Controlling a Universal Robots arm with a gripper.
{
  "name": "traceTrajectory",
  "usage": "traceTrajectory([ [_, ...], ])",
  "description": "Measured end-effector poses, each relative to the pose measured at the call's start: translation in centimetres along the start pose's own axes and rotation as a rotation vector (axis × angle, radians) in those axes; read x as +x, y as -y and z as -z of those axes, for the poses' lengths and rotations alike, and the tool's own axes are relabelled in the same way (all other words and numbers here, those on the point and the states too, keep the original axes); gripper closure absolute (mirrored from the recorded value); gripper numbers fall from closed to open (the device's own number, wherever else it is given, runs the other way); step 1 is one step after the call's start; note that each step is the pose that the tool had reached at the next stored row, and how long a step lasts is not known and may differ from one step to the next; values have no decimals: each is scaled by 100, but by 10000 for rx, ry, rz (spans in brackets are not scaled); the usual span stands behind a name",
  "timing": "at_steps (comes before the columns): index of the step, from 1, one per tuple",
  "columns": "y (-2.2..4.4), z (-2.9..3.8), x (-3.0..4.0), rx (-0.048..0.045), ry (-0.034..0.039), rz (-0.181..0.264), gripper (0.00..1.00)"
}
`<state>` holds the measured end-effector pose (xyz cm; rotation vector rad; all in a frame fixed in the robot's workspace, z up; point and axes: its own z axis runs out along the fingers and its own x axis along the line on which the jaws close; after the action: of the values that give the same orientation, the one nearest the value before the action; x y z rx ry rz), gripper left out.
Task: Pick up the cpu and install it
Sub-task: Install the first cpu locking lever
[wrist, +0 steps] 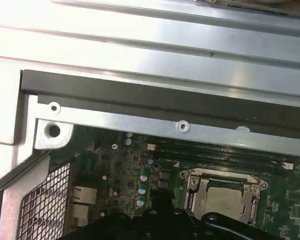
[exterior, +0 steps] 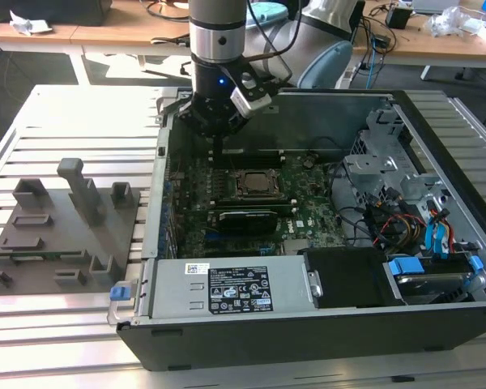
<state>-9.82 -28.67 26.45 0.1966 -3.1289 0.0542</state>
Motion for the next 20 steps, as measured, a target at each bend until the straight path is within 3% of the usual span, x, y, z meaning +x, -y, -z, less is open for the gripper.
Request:
traceTrajectory([
  [3,-27,-21,-4,-1,-6,-171,89],
  [6,-100,-28,-40,0,-9,-224,89],
  [20,-84,-31,-195,-1,-8,-224,89],
])
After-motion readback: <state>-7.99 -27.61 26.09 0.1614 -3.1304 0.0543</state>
